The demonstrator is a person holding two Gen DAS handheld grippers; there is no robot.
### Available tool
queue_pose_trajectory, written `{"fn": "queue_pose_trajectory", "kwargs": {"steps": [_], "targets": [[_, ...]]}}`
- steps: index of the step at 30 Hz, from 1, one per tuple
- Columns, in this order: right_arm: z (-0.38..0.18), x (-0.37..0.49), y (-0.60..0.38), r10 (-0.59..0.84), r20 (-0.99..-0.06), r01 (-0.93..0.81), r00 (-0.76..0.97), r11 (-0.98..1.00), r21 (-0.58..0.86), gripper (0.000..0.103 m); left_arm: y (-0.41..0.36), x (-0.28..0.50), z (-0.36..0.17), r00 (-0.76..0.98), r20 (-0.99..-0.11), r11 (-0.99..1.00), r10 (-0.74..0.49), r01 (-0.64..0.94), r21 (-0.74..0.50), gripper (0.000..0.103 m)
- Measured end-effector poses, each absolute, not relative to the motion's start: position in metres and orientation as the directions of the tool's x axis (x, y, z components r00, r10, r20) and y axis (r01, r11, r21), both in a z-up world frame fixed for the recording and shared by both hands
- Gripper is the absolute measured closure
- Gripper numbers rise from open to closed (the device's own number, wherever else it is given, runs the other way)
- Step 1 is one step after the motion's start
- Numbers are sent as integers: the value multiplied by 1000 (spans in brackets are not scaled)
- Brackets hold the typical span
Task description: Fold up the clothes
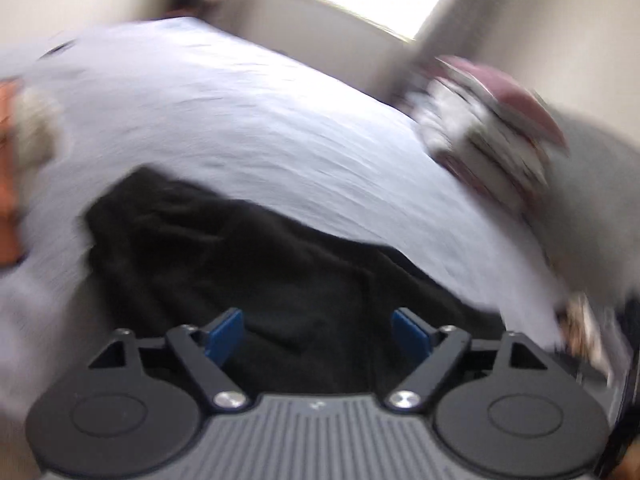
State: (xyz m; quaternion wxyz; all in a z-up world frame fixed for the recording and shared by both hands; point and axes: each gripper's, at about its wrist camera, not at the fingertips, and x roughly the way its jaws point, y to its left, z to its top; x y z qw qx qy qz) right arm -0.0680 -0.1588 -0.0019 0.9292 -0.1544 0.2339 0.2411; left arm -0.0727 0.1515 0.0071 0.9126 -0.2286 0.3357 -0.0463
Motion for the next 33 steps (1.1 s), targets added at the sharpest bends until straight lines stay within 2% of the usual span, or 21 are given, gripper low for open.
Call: {"fn": "queue_pose_trajectory", "kwargs": {"steps": [4, 8, 12, 15, 16, 21, 23, 27, 28, 29, 33], "targets": [[8, -72, -154, 409, -480, -527, 776, 839, -135, 41, 180, -82, 0, 780, -604, 856, -160, -195, -479, 15], [9, -72, -152, 414, -478, -516, 775, 851, -100, 40, 201, -82, -18, 781, -603, 806, -160, -249, -537, 15], [5, -67, -153, 439, -501, -519, 746, 854, -25, 40, 213, -74, -43, 746, -650, 769, -142, -330, -547, 16], [2, -63, -149, 485, -513, -536, 708, 842, 58, 40, 222, -69, -58, 748, -641, 721, -172, -348, -600, 19], [2, -62, -146, 502, -514, -542, 696, 836, 81, 40, 224, -66, -62, 746, -642, 706, -178, -358, -612, 23], [2, -60, -125, 561, -512, -582, 651, 802, 138, 40, 230, -57, -77, 776, -599, 628, -196, -370, -684, 25], [2, -60, -115, 580, -509, -600, 636, 787, 147, 40, 231, -54, -79, 792, -578, 597, -196, -371, -711, 32], [0, -58, -97, 627, -501, -630, 596, 753, 193, 42, 233, -49, -88, 828, -535, 531, -168, -380, -757, 38], [0, -57, -93, 640, -499, -634, 584, 744, 212, 44, 233, -49, -90, 834, -531, 518, -154, -389, -762, 46], [-1, -55, -89, 652, -501, -637, 569, 735, 233, 51, 232, -49, -92, 835, -531, 514, -144, -395, -761, 52], [-11, -50, -73, 671, -540, -636, 508, 715, 290, 61, 227, -51, -91, 844, -521, 516, -125, -393, -761, 68]]}}
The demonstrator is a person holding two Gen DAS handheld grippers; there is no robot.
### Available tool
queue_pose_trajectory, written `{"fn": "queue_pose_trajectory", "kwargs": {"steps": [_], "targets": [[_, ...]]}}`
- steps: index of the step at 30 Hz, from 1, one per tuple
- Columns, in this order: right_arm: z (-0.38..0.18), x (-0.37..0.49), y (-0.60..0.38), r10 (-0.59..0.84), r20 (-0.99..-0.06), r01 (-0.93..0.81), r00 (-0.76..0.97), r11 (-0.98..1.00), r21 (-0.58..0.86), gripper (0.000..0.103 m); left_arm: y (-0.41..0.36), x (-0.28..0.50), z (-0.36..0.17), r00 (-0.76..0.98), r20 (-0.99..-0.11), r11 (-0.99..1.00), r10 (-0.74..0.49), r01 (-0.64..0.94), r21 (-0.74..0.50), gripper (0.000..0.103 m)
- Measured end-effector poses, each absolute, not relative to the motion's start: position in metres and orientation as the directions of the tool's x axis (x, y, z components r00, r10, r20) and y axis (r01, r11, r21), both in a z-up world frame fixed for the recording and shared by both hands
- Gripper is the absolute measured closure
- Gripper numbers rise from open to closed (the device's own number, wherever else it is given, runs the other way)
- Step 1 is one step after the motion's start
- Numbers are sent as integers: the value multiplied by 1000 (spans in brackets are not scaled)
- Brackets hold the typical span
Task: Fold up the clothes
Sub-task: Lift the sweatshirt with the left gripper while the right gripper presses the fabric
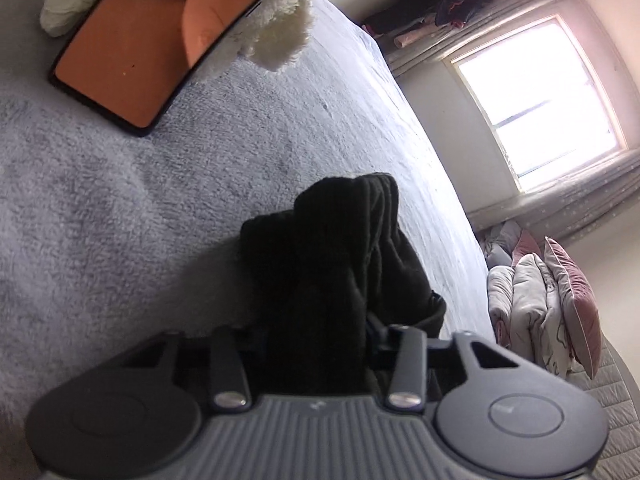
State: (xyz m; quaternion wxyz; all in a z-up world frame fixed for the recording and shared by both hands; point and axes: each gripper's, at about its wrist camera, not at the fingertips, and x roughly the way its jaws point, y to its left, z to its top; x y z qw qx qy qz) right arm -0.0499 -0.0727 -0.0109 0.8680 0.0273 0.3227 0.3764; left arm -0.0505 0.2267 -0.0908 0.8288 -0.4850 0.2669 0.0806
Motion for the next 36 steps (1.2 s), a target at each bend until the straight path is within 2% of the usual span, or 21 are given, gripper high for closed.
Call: {"fn": "queue_pose_trajectory", "kwargs": {"steps": [2, 7, 10, 14, 20, 22, 26, 30, 36], "targets": [[-18, -51, -65, 654, -564, -635, 505, 724, 270, 61, 222, -52, -87, 855, -506, 537, -113, -376, -755, 72], [-15, -57, -54, 620, -595, -646, 512, 734, 209, 60, 209, -55, -70, 889, -450, 599, -81, -317, -735, 74], [-2, -47, -64, 647, -564, -638, 514, 727, 252, 60, 201, -57, -58, 911, -407, 627, -69, -278, -728, 74], [5, -24, -80, 619, -507, -538, 599, 781, 318, 60, 190, -62, -44, 937, -343, 682, -59, -213, -700, 74], [-27, 14, -92, 571, -585, -334, 576, 818, 469, 61, 172, -71, -24, 970, -214, 743, -117, -57, -667, 74], [-24, 18, -95, 577, -580, -311, 576, 810, 497, 61, 162, -71, -17, 974, -187, 769, -130, -20, -639, 74], [-16, 24, -102, 585, -512, -299, 629, 790, 535, 61, 144, -78, -6, 977, -136, 812, -166, 57, -582, 74], [-38, 39, -102, 570, -537, -244, 623, 793, 558, 62, 127, -82, 3, 973, -104, 847, -205, 123, -517, 74], [-11, 8, -118, 574, -568, -249, 589, 798, 548, 61, 117, -85, 10, 968, -86, 872, -234, 170, -459, 74]]}}
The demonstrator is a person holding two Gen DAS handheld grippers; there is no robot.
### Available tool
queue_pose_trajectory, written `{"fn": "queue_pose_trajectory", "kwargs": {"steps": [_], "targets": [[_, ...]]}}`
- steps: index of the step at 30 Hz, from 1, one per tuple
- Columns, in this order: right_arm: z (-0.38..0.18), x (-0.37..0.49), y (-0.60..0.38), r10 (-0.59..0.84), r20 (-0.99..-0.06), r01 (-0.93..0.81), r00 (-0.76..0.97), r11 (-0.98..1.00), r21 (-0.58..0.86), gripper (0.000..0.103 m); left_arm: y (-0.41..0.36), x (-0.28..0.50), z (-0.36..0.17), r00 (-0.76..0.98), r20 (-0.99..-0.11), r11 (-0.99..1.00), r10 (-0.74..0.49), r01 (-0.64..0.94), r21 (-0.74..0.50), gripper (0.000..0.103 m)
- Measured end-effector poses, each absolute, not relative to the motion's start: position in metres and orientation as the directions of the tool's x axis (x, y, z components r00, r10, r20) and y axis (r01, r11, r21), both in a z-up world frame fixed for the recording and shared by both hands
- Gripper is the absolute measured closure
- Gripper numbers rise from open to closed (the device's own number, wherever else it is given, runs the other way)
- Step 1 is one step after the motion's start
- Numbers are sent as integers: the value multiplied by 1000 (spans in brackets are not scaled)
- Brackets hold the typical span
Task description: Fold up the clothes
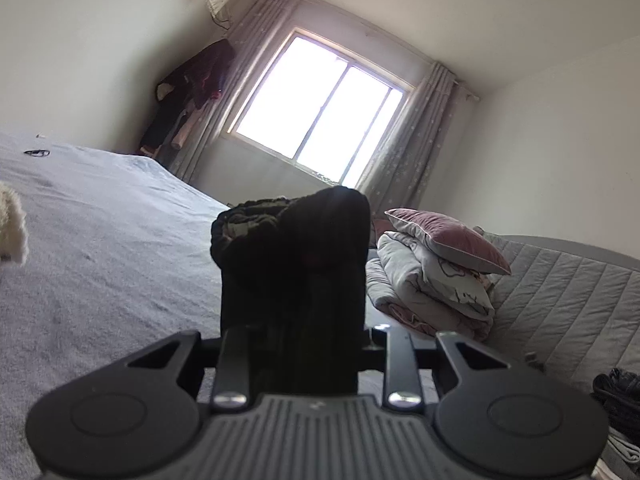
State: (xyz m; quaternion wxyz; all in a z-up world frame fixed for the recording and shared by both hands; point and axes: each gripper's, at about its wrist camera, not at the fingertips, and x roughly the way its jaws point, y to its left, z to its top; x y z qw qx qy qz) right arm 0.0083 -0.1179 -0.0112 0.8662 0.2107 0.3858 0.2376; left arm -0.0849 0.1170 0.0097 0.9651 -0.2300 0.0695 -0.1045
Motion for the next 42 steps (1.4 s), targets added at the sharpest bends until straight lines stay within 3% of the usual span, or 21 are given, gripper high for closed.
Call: {"fn": "queue_pose_trajectory", "kwargs": {"steps": [8, 13, 21, 27, 30, 32, 35, 37, 42], "targets": [[-26, -63, -112, 658, -605, -388, 448, 753, 532, 62, 115, -86, 13, 960, -76, 866, -269, 207, -455, 74], [-29, -78, -112, 656, -586, -465, 475, 753, 465, 62, 85, -89, 17, 945, -65, 873, -319, 267, -408, 74], [-2, -58, -220, 581, -498, -256, 644, 777, 575, 62, 22, -102, 13, 901, -90, 893, -424, 400, -206, 74], [2, -58, -285, 512, -429, -144, 744, 750, 646, 61, -26, -106, -5, 847, -200, 868, -492, 496, -32, 71], [-2, -56, -295, 480, -425, -116, 768, 756, 644, 61, -48, -106, -20, 816, -287, 842, -502, 537, 50, 66], [-1, -50, -294, 449, -438, -97, 779, 776, 624, 59, -63, -109, -29, 794, -339, 814, -505, 569, 120, 51], [5, -54, -297, 479, -392, -141, 786, 755, 640, 59, -73, -118, -32, 737, -381, 747, -558, 646, 156, 38], [11, -58, -299, 507, -363, -178, 782, 739, 649, 59, -69, -128, -26, 696, -360, 700, -621, 699, 144, 30], [12, -54, -285, 574, -400, -231, 715, 733, 639, 59, -39, -139, -8, 640, -306, 648, -705, 756, 90, 26]]}}
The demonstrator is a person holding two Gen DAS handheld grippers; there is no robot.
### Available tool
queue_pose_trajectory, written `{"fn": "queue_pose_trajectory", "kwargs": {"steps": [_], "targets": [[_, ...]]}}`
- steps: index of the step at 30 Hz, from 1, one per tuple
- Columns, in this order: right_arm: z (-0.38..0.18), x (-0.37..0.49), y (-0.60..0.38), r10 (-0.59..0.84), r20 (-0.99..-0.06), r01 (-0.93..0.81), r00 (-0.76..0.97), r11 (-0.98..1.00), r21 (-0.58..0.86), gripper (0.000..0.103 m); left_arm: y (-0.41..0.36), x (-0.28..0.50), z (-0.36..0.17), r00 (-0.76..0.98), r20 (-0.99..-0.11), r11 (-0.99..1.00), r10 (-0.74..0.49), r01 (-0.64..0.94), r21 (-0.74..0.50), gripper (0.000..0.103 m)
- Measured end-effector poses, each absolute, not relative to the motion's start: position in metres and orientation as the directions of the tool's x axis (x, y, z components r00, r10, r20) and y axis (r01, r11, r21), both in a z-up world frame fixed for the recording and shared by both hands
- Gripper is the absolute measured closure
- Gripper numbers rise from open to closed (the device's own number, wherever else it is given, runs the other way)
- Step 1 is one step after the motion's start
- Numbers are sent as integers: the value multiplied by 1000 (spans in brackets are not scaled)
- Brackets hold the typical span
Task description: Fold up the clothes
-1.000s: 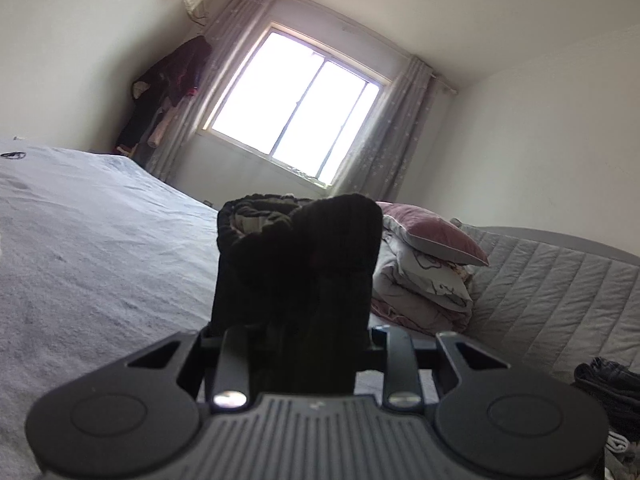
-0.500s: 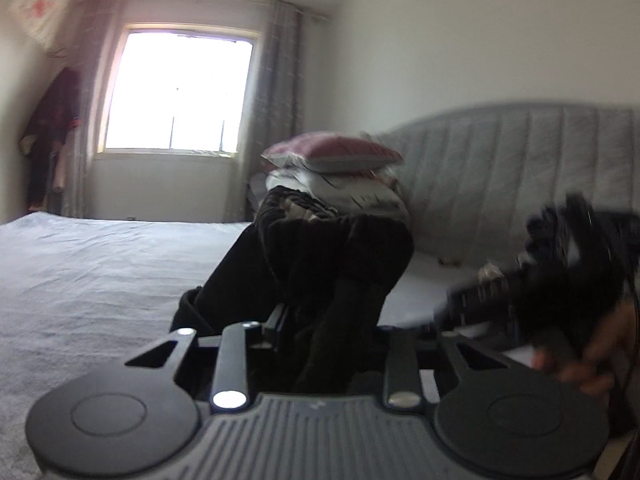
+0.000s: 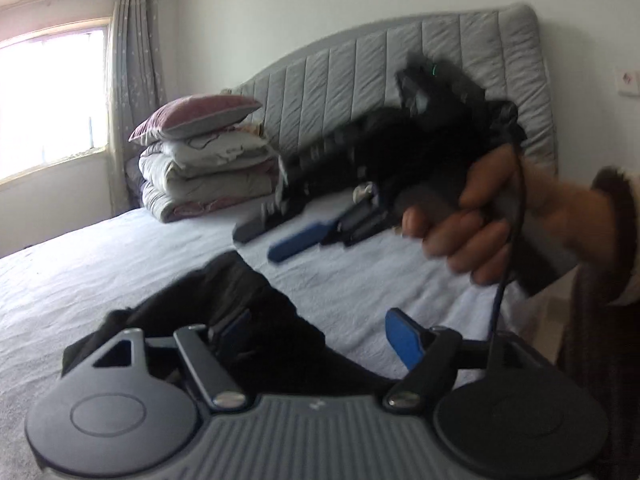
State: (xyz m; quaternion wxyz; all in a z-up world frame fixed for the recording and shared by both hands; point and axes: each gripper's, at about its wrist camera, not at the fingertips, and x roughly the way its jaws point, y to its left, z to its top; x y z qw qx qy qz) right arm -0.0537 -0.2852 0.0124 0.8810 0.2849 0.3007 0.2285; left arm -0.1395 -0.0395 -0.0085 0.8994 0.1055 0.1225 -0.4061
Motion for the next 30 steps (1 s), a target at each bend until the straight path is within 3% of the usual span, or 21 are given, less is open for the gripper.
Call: {"fn": "queue_pose_trajectory", "kwargs": {"steps": [4, 9, 13, 15, 22, 24, 27, 30], "targets": [[3, -51, -276, 677, -399, -259, 619, 655, 710, 58, -3, -120, 3, 675, -308, 715, -671, 699, -25, 26], [1, -53, -274, 714, -384, -229, 585, 600, 766, 57, 42, -79, 11, 733, -348, 808, -585, 564, -170, 25], [-9, -48, -257, 677, -440, -200, 591, 650, 733, 57, 64, -52, 5, 754, -383, 845, -534, 482, -230, 26], [-12, -47, -248, 648, -447, -199, 617, 678, 707, 76, 68, -41, -2, 768, -386, 859, -511, 453, -237, 27], [29, -70, -258, 686, -357, -270, 634, 629, 729, 82, 78, -16, -14, 756, -349, 814, -554, 404, -417, 46], [23, -71, -264, 695, -391, -234, 604, 623, 747, 82, 74, -16, -15, 741, -332, 793, -583, 430, -432, 48], [-5, -66, -266, 633, -526, -176, 568, 718, 674, 84, 68, -21, -23, 694, -326, 749, -642, 480, -457, 52], [-25, -67, -257, 605, -548, -254, 578, 771, 583, 86, 60, -29, -31, 655, -331, 723, -679, 518, -458, 52]]}}
